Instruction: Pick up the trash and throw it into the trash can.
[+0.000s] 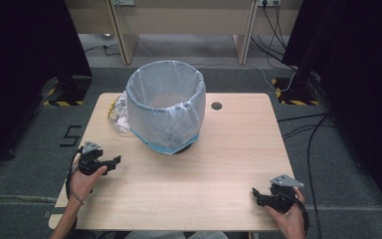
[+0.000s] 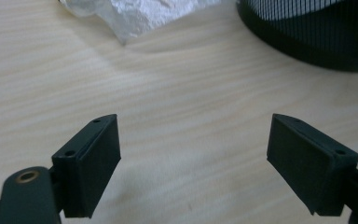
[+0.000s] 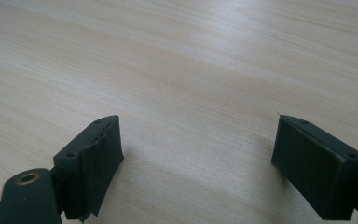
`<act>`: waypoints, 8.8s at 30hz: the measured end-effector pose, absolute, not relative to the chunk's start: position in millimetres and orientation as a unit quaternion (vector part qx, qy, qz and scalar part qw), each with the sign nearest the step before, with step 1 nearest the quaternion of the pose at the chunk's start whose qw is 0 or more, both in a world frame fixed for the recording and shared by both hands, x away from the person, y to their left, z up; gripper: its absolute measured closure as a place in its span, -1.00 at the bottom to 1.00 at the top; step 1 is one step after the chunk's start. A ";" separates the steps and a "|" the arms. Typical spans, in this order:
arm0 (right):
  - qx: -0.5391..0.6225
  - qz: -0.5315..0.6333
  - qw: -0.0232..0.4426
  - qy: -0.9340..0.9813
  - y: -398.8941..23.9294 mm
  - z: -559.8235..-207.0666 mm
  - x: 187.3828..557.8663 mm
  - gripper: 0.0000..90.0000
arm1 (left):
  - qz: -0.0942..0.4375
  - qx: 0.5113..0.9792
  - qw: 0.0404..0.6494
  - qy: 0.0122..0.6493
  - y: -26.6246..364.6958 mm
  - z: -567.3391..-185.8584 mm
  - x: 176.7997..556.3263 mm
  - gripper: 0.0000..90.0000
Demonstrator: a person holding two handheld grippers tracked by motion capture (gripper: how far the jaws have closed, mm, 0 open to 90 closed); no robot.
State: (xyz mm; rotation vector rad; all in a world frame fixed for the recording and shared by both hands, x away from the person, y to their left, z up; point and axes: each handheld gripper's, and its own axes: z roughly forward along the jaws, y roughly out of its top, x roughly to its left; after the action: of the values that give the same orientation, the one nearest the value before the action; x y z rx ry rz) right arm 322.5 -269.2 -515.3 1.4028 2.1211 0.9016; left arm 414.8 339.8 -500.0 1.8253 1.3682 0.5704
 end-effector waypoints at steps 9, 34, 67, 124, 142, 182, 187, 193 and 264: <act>0.507 0.327 0.220 0.767 -269.2 -515.3 322.5 -0.65 | 0.230 0.710 0.383 0.544 341.1 -490.9 449.1 -0.65; 0.506 0.326 0.221 0.767 -269.3 -515.4 322.6 -0.65 | 0.248 0.700 0.367 0.561 339.8 -481.3 525.2 -0.62; 0.506 0.326 0.221 0.767 -269.3 -515.4 322.7 -0.65 | 0.277 0.729 0.303 0.548 330.7 -516.4 561.0 0.60; 0.505 0.326 0.220 0.768 -269.0 -515.4 323.1 -0.65 | 0.312 0.748 0.341 0.476 379.4 -409.3 471.1 0.92; 0.506 0.328 0.220 0.767 -268.5 -515.7 323.3 -0.65 | 0.331 0.741 0.355 0.463 382.0 -362.5 471.4 0.94; 0.506 0.327 0.220 0.768 -268.6 -515.5 323.3 -0.65 | 0.398 0.740 0.402 0.363 323.8 -212.6 463.8 0.94; 0.505 0.327 0.220 0.768 -268.5 -515.5 323.5 -0.65 | 0.392 0.749 0.410 0.342 303.1 -205.6 464.0 0.94; 0.505 0.327 0.220 0.768 -268.5 -515.5 323.5 -0.65 | 0.379 0.761 0.421 0.317 276.9 -202.9 464.5 0.94; 0.505 0.327 0.219 0.768 -268.4 -515.5 323.4 -0.65 | 0.250 0.789 0.439 0.351 259.4 -265.8 485.4 -0.18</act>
State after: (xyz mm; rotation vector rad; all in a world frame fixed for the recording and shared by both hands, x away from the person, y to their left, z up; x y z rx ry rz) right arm 323.4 -268.4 -515.5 1.3967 2.1259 0.9061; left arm 485.4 259.4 -265.8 1.9597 0.8720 0.6210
